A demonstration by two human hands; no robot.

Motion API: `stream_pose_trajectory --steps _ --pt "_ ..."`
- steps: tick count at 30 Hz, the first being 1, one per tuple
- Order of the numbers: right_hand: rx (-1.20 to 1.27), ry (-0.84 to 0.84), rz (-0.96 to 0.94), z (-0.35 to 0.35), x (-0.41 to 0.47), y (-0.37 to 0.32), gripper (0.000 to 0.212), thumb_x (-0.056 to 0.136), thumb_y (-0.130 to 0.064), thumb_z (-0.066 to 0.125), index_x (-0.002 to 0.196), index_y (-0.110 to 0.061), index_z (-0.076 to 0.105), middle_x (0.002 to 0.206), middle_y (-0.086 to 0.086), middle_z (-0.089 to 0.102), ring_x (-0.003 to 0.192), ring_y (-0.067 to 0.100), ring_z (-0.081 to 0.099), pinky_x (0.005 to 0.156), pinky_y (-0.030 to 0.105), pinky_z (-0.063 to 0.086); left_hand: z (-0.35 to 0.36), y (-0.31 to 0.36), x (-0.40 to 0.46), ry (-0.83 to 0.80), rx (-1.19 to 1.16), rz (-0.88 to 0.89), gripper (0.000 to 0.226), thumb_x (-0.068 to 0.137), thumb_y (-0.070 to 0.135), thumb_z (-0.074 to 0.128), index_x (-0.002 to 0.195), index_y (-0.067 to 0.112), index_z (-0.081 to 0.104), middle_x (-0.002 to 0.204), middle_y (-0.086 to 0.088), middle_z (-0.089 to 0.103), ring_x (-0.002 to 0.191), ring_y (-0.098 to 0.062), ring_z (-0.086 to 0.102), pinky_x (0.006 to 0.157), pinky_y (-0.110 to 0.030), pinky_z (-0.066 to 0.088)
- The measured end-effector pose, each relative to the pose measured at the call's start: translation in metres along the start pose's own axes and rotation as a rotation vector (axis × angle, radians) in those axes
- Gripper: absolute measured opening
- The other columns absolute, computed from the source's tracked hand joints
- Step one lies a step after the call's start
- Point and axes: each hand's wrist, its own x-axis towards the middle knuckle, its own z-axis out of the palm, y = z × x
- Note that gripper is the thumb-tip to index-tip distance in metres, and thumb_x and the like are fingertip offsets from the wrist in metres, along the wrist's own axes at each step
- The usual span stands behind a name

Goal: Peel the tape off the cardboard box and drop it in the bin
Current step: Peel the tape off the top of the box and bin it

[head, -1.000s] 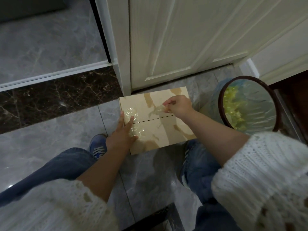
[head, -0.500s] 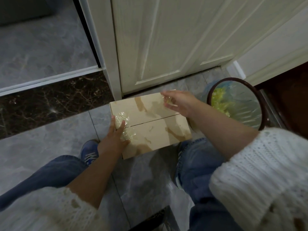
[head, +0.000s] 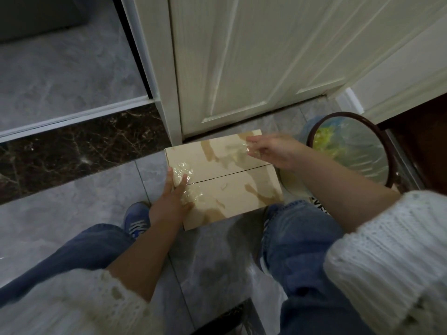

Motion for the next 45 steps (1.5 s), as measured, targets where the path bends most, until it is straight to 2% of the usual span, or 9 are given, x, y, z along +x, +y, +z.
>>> stream_pose_trajectory --steps 5,9,16,19,22,30,34,38,45 --pt "-0.058 0.022 -0.023 0.008 0.006 0.008 0.035 0.084 0.017 0.065 0.118 0.009 0.062 0.105 0.02 0.066 0.091 0.023 0.069 0.08 0.025 0.061 0.001 -0.001 0.0 0.008 -0.015 0.001 0.086 0.098 0.039 0.063 0.161 0.043 0.003 0.163 0.012 -0.036 0.127 -0.026 0.057 0.088 -0.041 0.058" --pt "-0.08 0.02 -0.05 0.009 0.006 0.01 0.015 0.083 0.012 0.069 0.096 0.006 0.066 0.096 0.014 0.068 0.092 0.021 0.069 0.084 0.028 0.06 0.002 -0.003 0.0 0.007 -0.014 0.013 0.087 0.098 0.039 0.063 0.161 0.043 0.003 0.163 0.011 -0.036 0.124 -0.025 0.058 0.086 -0.04 0.058" --pt "-0.158 0.016 -0.001 0.004 0.013 0.012 0.02 0.077 -0.003 0.081 0.096 -0.001 0.075 0.113 0.007 0.073 0.112 0.018 0.065 0.091 0.039 0.059 0.002 -0.003 0.0 0.016 0.0 0.02 0.088 0.098 0.039 0.063 0.161 0.043 0.001 0.162 0.01 -0.038 0.124 -0.024 0.059 0.083 -0.039 0.059" --pt "-0.231 0.002 0.037 0.005 0.016 0.015 0.017 0.073 -0.015 0.086 0.09 -0.014 0.081 0.119 0.001 0.072 0.115 0.015 0.061 0.092 0.038 0.058 0.002 -0.003 0.0 0.014 -0.008 0.018 0.087 0.099 0.039 0.062 0.161 0.043 0.002 0.163 0.01 -0.037 0.126 -0.025 0.057 0.085 -0.038 0.058" --pt "-0.272 0.006 0.061 0.006 0.017 0.016 0.023 0.074 -0.021 0.087 0.095 -0.018 0.081 0.118 -0.003 0.071 0.115 0.015 0.059 0.086 0.036 0.06 0.003 -0.003 0.001 0.019 -0.021 0.022 0.085 0.099 0.038 0.062 0.161 0.042 0.003 0.163 0.009 -0.035 0.129 -0.025 0.055 0.089 -0.039 0.057" --pt "-0.131 0.0 0.073 0.014 0.013 0.017 0.016 0.09 -0.001 0.069 0.104 -0.006 0.073 0.112 0.013 0.072 0.097 0.023 0.074 0.079 0.038 0.061 0.003 -0.002 0.002 0.024 -0.026 0.024 0.085 0.099 0.037 0.062 0.162 0.041 0.004 0.164 0.008 -0.034 0.132 -0.026 0.054 0.09 -0.039 0.057" --pt "-0.118 0.052 0.048 0.02 0.013 0.018 0.026 0.087 0.009 0.067 0.109 -0.006 0.07 0.114 0.022 0.07 0.095 0.025 0.074 0.083 0.039 0.061 0.003 -0.002 0.0 0.025 -0.029 0.021 0.084 0.1 0.035 0.061 0.162 0.039 0.005 0.165 0.007 -0.034 0.131 -0.026 0.054 0.09 -0.037 0.055" --pt "-0.075 0.028 0.07 0.024 0.013 0.02 0.059 0.084 0.012 0.07 0.125 -0.022 0.044 0.112 0.021 0.068 0.087 0.027 0.075 0.079 0.038 0.062 0.003 -0.003 0.0 0.038 -0.025 0.037 0.085 0.1 0.037 0.062 0.162 0.039 0.005 0.164 0.008 -0.034 0.133 -0.025 0.052 0.09 -0.035 0.054" --pt "-0.087 0.014 -0.06 0.029 0.013 0.02 0.021 0.085 0.002 0.074 0.096 -0.005 0.057 0.091 0.017 0.07 0.083 0.027 0.075 0.076 0.036 0.062 0.002 -0.001 -0.001 0.037 -0.017 0.032 0.084 0.1 0.036 0.062 0.162 0.039 0.005 0.164 0.007 -0.034 0.134 -0.023 0.052 0.081 -0.03 0.051"
